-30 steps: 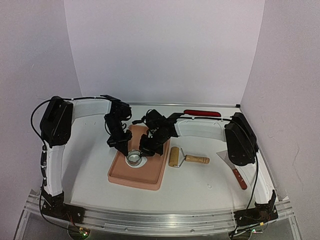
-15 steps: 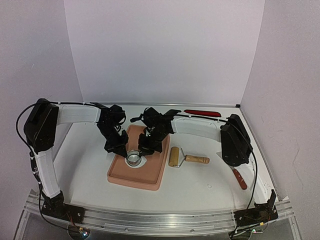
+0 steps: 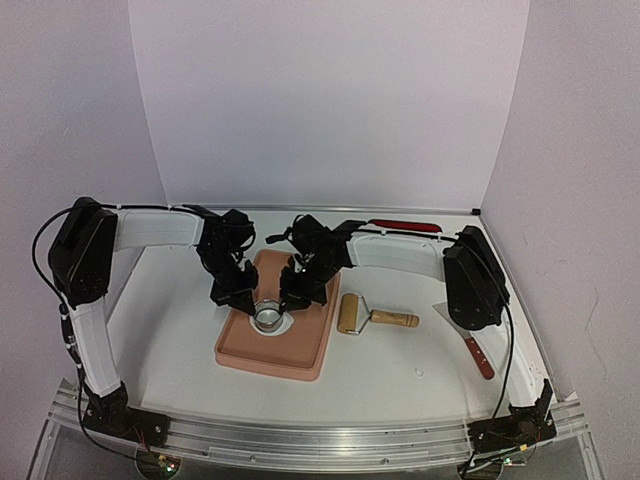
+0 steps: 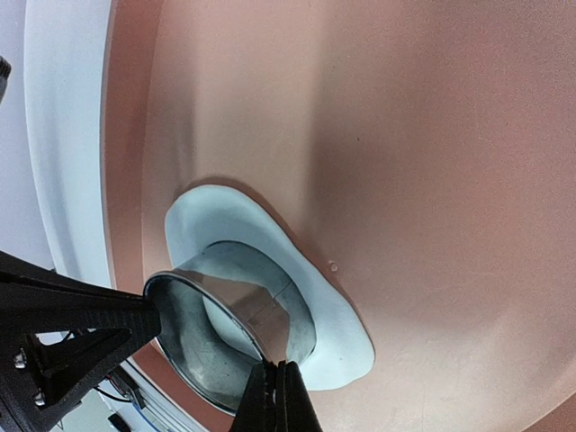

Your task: Roll out the dumpling wrappers from the dough

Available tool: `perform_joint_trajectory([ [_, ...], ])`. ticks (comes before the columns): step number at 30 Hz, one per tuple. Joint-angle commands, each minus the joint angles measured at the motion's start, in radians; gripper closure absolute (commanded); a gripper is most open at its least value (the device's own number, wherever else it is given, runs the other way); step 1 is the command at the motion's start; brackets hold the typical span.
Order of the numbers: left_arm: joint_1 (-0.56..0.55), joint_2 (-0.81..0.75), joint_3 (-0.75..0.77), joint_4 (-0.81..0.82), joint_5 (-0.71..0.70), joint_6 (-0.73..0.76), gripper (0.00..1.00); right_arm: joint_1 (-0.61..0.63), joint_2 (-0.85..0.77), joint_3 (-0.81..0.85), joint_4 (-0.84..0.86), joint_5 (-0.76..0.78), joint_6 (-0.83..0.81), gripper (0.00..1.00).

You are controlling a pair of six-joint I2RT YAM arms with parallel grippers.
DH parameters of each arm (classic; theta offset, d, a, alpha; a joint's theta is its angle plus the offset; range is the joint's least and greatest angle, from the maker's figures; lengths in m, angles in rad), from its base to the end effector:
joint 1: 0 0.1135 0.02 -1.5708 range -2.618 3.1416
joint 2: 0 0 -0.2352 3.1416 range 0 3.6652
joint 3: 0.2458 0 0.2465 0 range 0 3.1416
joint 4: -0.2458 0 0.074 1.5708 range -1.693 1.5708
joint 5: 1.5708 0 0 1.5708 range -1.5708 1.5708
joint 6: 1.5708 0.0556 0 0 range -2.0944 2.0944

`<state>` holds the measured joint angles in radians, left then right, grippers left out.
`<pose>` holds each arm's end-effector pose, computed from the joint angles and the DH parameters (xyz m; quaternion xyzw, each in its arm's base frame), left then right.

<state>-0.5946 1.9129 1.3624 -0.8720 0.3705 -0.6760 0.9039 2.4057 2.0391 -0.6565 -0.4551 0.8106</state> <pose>0.2808 -0.2142 0.1367 0.0262 -0.9799 0.1911 0.0504 0.2923 0.4108 0.1359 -0.1047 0.9341 0.3413 0.0082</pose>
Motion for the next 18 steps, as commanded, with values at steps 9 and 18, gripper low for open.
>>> perform_joint_trajectory([
  [9,0.055,0.171,0.137,-0.049,-0.023,0.093,1.0,0.108,-0.029,-0.068,-0.008,0.015,0.11,1.0],
  [18,0.068,0.239,0.253,-0.079,-0.024,0.127,1.0,0.142,-0.025,-0.11,-0.008,0.002,0.138,1.0],
])
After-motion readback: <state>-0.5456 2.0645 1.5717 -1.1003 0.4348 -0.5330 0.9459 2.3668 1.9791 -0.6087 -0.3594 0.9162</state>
